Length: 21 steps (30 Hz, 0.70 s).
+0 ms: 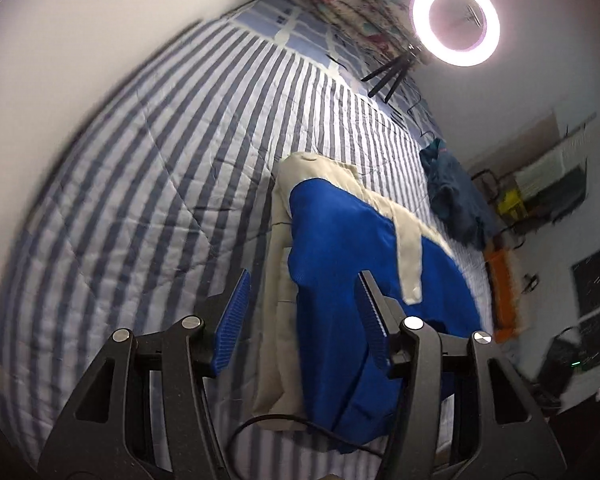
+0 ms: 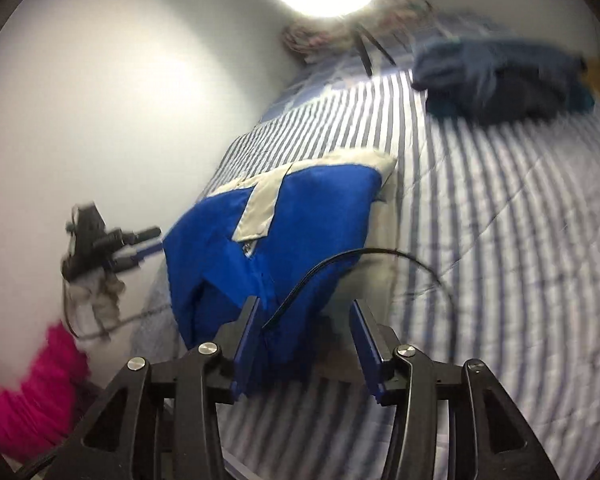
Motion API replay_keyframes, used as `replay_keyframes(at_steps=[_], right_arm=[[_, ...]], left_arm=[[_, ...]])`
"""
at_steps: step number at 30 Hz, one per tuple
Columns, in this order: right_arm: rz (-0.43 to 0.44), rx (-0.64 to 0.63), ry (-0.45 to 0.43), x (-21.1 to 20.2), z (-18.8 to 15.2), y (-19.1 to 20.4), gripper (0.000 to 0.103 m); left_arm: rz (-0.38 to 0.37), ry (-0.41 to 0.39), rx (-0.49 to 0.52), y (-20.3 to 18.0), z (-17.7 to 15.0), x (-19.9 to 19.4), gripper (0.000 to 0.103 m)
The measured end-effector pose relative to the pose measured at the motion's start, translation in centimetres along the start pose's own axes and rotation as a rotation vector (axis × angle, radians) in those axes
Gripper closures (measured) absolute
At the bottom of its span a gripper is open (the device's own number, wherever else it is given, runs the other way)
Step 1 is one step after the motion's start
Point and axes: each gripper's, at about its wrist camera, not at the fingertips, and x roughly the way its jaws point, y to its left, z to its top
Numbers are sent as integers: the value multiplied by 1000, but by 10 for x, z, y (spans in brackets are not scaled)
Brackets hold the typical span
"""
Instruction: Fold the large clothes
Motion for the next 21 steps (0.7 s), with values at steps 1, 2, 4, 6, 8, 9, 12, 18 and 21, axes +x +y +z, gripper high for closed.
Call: replay_keyframes(at_steps=[1, 2, 4, 6, 8, 9, 12, 18, 21], right_arm=[[16, 19, 8, 7, 2, -3, 54], [24, 29, 17, 14, 5, -5, 54], [8, 32, 43, 27, 8, -6, 54], [-5, 37, 72, 39, 7, -9, 68], [19, 54, 93, 47, 7, -13, 92], [21, 57, 92, 48, 6, -13, 92], [25, 36, 69, 35, 11, -9, 96], [120, 127, 6, 5, 25, -34, 97], [141, 193, 90, 34, 9, -42, 99]], left_arm=[[-21, 5, -11, 0, 1, 4, 48], [-31, 11, -9, 0, 3, 8, 48], [-29, 31, -12, 0, 5, 21, 48], [-46, 56, -38, 6, 5, 35, 49], [-90, 89, -68, 11, 2, 48, 90], [-112, 113, -76, 10, -1, 55, 101], [-181, 125, -109, 2, -15, 55, 103], [-277, 155, -130, -12, -48, 42, 103], [-129, 176, -119, 9, -48, 65, 103]])
